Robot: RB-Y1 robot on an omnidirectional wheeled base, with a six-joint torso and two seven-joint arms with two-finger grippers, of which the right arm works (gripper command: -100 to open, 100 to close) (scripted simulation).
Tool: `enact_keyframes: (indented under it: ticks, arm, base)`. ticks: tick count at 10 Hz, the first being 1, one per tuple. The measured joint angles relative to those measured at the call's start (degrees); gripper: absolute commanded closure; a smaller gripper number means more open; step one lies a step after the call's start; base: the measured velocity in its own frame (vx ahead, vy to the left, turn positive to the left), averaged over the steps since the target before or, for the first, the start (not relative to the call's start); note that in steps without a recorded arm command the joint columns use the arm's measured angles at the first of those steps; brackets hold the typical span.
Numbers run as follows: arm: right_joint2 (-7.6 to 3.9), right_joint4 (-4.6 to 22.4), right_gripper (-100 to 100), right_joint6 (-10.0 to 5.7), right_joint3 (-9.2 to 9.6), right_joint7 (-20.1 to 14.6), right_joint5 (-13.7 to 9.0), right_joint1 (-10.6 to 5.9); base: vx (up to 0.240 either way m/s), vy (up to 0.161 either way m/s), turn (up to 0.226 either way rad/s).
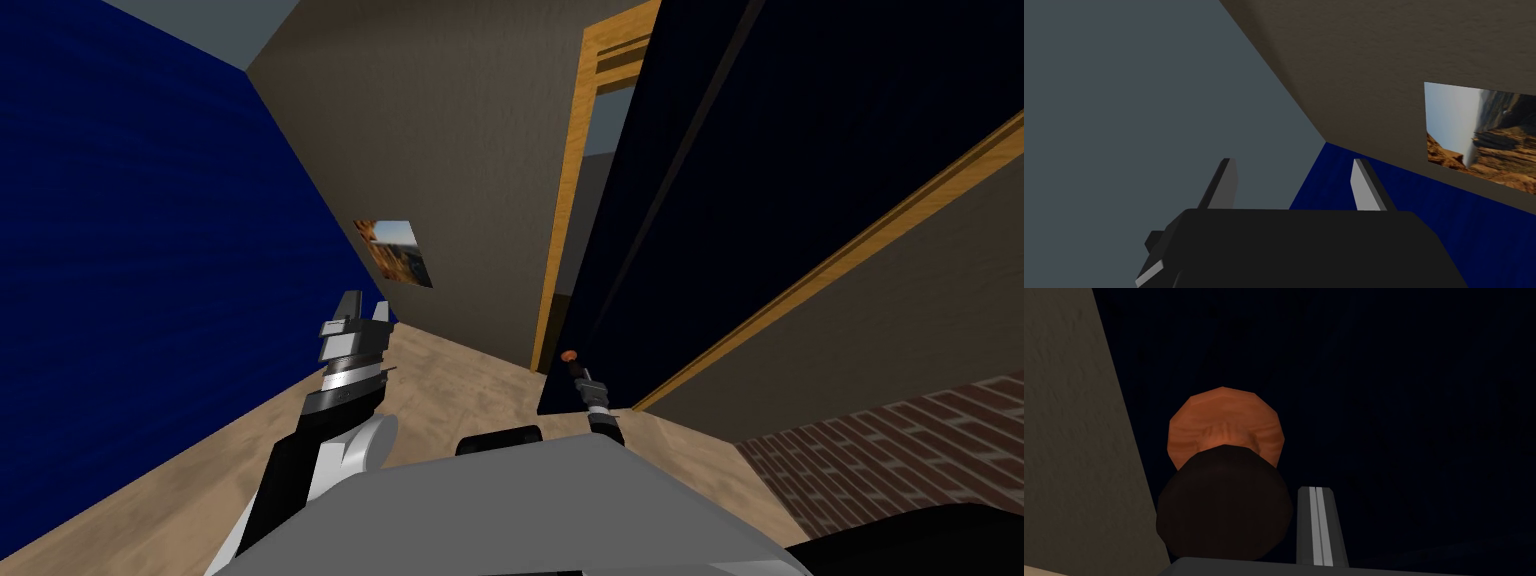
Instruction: Pull the door open
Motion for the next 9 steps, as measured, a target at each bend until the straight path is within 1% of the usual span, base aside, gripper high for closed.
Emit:
enact_keyframes:
  ticks: [1,2,3,4,6,7,8,9]
  arm:
    - [-0.04,0.1,-100,-0.46,0.14,-0.2,0.1,0.13]
    - [0.15,-1.4,-100,0.15,0.29,-0.2,0.2,1.18]
    - [0.22,-1.3,-100,-0.01,0.42,-0.2,0.3,1.16]
    - [-0.06,-0.8,-100,-0.18,0.5,-0.4,0.3,0.85]
    - [0.02,-3.6,-100,1.21,0.85,-0.5,0.5,2.3]
    - [-0.1,-2.7,-100,0.82,0.83,-0.7,0.6,1.83]
    - [-0.09,-1.8,-100,0.11,0.89,-0.7,0.7,1.5]
    - [-0.23,-1.5,-100,-0.28,1.01,-0.8,0.7,1.41]
  base:
    - [-0.011,-0.012,0.0]
    - [-0.03,-0.014,0.008]
    - [-0.038,-0.009,0.04]
    - [-0.051,-0.012,0.01]
    - [-0.029,0.0,0.006]
    - [-0.038,-0.015,0.012]
    - [-0.038,-0.013,0.014]
    - [-0.01,-0.001,0.017]
